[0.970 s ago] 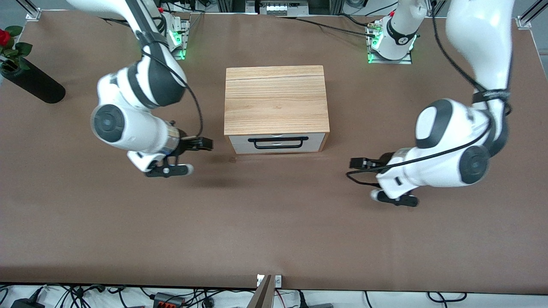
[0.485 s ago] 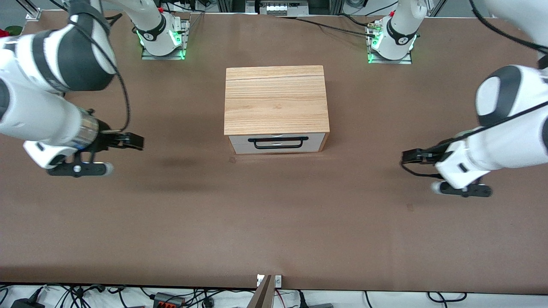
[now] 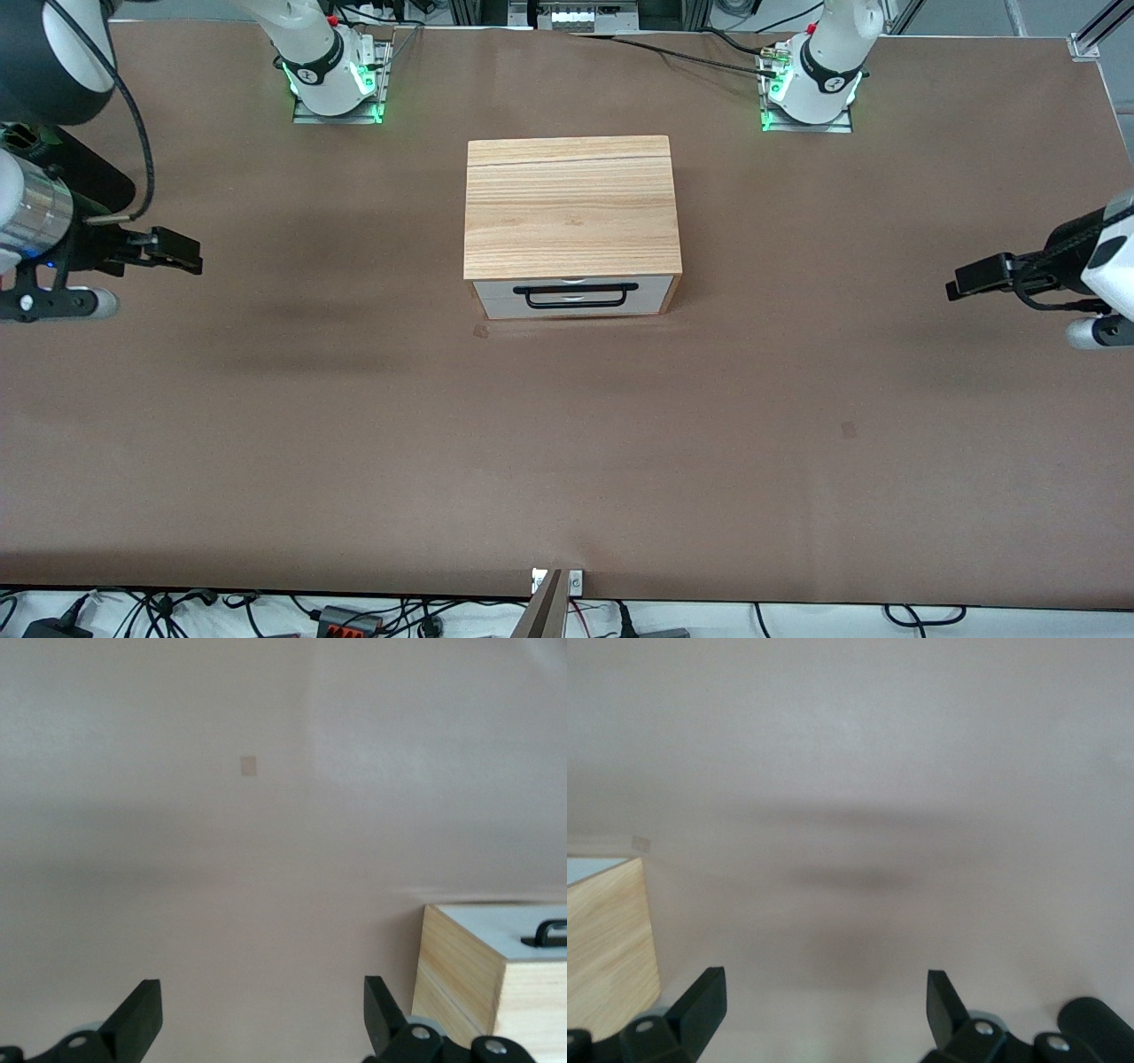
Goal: Close drawer with both arms simultaneously
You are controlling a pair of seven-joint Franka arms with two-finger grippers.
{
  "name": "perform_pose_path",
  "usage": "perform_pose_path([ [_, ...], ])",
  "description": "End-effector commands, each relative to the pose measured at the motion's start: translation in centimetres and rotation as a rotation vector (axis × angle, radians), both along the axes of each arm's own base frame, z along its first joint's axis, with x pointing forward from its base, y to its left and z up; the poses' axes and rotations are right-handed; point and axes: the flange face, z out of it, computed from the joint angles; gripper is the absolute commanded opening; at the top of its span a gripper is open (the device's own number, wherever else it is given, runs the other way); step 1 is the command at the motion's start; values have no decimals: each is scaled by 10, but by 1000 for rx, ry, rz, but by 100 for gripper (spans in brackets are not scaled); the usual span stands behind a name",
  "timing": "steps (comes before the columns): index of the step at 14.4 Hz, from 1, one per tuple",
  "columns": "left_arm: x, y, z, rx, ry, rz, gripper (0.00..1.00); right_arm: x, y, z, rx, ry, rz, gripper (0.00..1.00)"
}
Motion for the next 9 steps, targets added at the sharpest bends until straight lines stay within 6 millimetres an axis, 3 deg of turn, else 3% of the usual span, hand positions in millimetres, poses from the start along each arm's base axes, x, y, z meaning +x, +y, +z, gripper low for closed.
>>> perform_pose_path([
  [1, -28, -8, -3, 32, 35, -10, 100, -54, -21, -16, 11, -77, -29, 100],
  [5, -88, -27, -21, 103, -68, -45, 100, -68, -35, -4, 7, -12, -91, 100],
  [8, -80, -22, -28, 99, -59, -53, 100, -64, -35, -4, 4, -19, -89, 100],
  [9, -79, -23, -29, 99, -56, -50, 100, -61, -37, 5, -1, -40, -95, 100],
])
